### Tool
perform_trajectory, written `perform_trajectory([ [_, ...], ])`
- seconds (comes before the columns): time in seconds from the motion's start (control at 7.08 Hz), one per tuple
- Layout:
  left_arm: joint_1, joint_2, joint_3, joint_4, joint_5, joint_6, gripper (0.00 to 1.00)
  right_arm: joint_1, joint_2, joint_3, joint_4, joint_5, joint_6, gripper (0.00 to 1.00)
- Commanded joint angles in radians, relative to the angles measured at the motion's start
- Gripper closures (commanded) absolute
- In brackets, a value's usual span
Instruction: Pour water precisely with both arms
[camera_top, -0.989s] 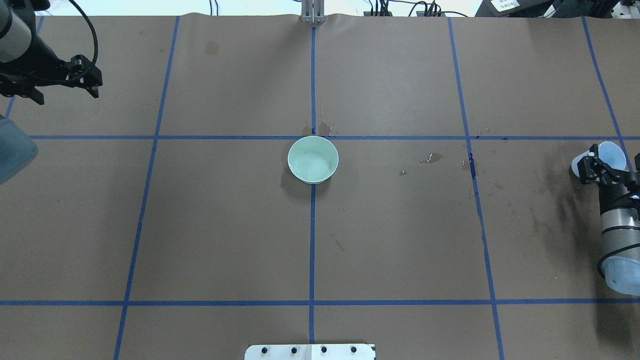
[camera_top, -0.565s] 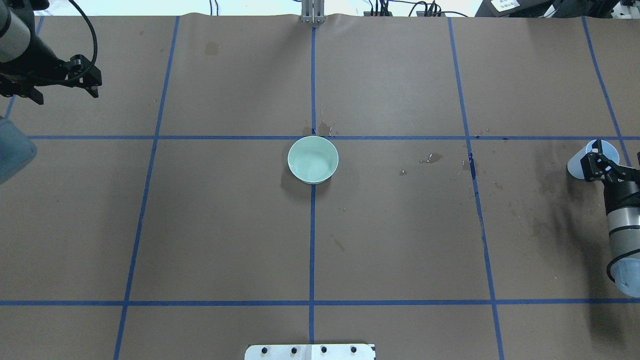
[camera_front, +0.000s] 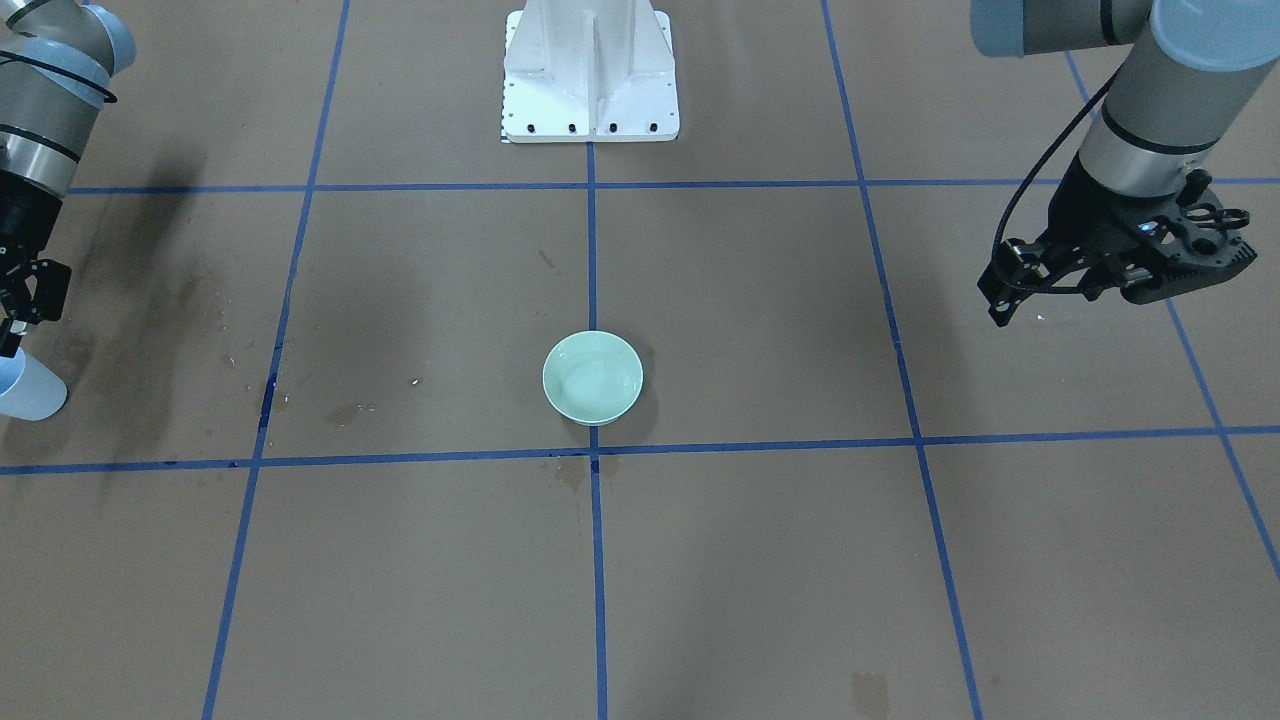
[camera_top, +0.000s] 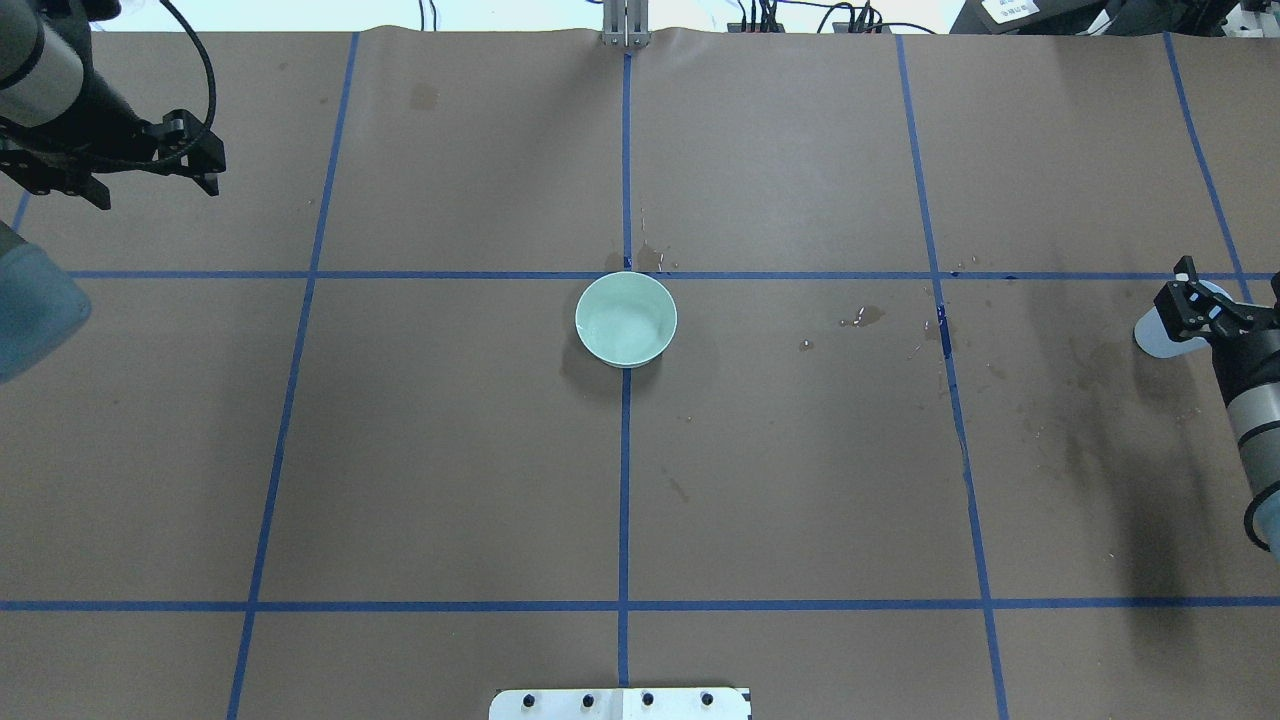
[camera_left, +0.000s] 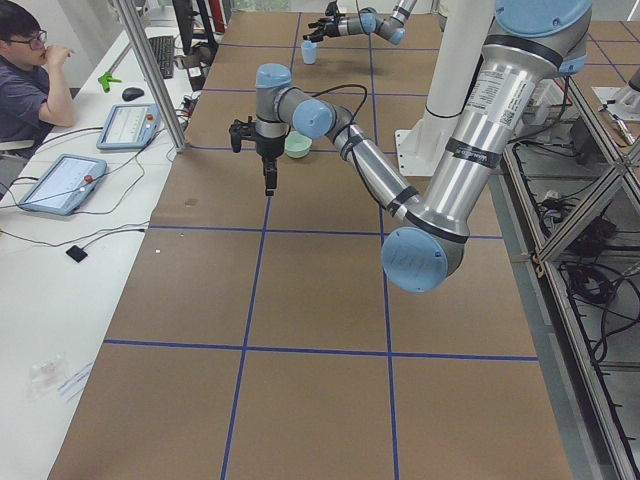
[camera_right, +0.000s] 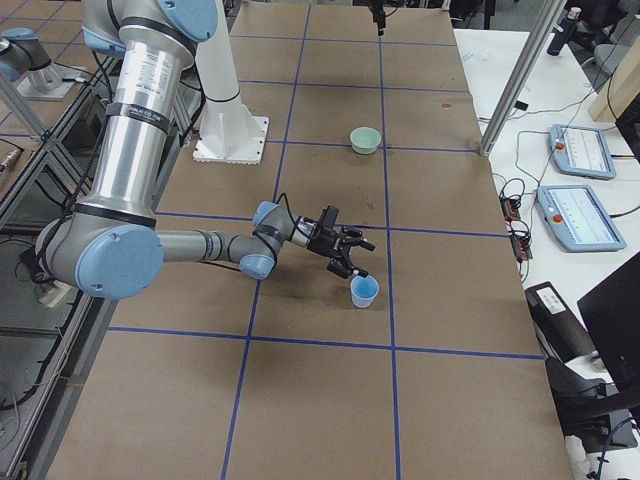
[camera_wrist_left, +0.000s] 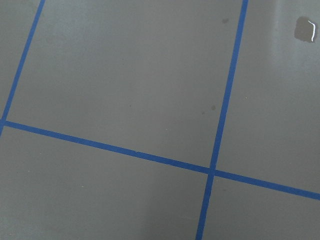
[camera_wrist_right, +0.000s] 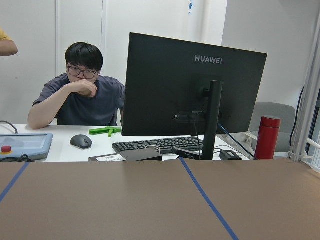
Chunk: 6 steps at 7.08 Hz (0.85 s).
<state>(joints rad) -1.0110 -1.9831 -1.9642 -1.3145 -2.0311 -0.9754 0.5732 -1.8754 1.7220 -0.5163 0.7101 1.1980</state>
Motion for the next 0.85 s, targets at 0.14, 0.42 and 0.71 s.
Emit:
perform_trajectory([
  [0.14, 0.207, -0.164, 0.03, -0.052, 0.034, -0.303, 0.0, 0.486, 0.069, 0.031, -0.107, 0.744, -0.449, 0.01],
  [0.42, 0.277, -0.265, 0.207, -0.246, 0.058, -0.414, 0.0, 0.727, 0.181, 0.036, -0.396, 1.204, -0.698, 0.01],
  [0.71, 0.301, -0.319, 0.4, -0.516, 0.058, -0.491, 0.0, 0.803, 0.226, 0.028, -0.618, 1.42, -0.84, 0.01],
])
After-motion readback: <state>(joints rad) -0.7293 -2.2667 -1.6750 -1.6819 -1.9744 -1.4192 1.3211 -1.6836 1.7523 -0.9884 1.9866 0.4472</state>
